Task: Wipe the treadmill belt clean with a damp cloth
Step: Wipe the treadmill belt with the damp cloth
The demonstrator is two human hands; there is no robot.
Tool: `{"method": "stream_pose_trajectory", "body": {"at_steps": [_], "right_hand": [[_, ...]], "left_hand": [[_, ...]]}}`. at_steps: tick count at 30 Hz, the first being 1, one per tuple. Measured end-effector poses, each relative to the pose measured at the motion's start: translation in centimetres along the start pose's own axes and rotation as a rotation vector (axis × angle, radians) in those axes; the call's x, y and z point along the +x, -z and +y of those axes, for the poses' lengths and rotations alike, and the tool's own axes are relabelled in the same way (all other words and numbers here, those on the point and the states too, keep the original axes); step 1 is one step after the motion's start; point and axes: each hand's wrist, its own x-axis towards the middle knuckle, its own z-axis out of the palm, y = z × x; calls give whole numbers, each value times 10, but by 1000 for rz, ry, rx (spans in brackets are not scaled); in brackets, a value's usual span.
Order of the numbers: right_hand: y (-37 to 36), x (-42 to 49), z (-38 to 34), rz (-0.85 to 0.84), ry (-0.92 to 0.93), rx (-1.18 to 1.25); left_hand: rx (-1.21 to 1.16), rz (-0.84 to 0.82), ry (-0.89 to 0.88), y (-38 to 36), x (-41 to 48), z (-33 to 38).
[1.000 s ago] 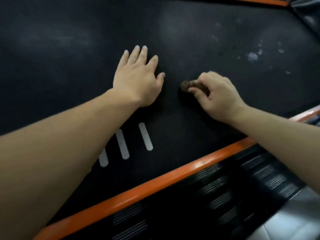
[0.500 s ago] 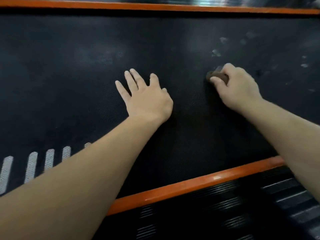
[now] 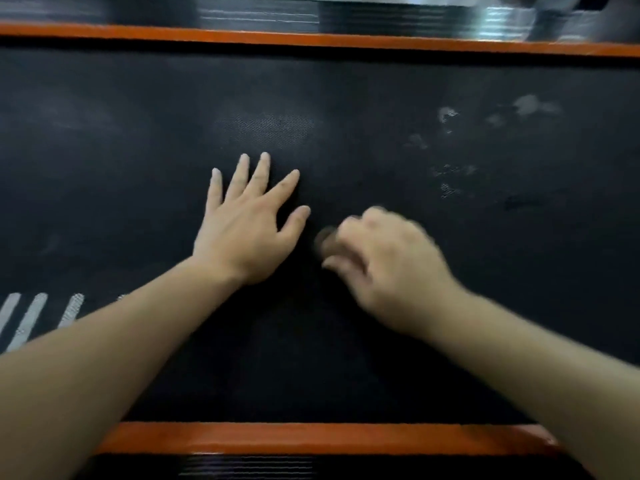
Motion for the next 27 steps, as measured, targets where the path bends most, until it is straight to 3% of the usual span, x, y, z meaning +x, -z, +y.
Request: {"method": "stream_pose_trajectory", "body": {"at_steps": [3, 7, 9, 11, 14, 16, 18, 21, 22, 24, 27], "right_hand": [[4, -1, 16, -56, 151, 20], [10, 41, 86, 121, -166, -85], [8, 46, 93, 161, -238, -79], [2, 39, 73, 159, -159, -65], [-1, 10, 38, 62, 101, 30], [5, 13, 47, 24, 146, 34], [7, 39, 77, 85, 41, -37], [14, 74, 114, 145, -278, -94], [12, 76, 111, 162, -293, -100], [3, 61, 89, 144, -157, -92], [3, 30, 61, -16, 87, -17]], "left_hand": [[-3, -6, 16, 2, 0, 0], [-19, -23, 54, 3, -1, -2], [-18, -33, 55, 2, -1, -2], [-18, -27, 39, 2, -1, 0], [-13, -25, 44, 3, 0, 3], [-2, -47, 73, 5, 4, 7], [-21, -38, 106, 9, 13, 16], [-121, 31, 123, 12, 40, 33], [-166, 41, 131, 11, 48, 37], [-186, 41, 161, 2, 60, 42], [-108, 55, 163, -11, 63, 44]]}}
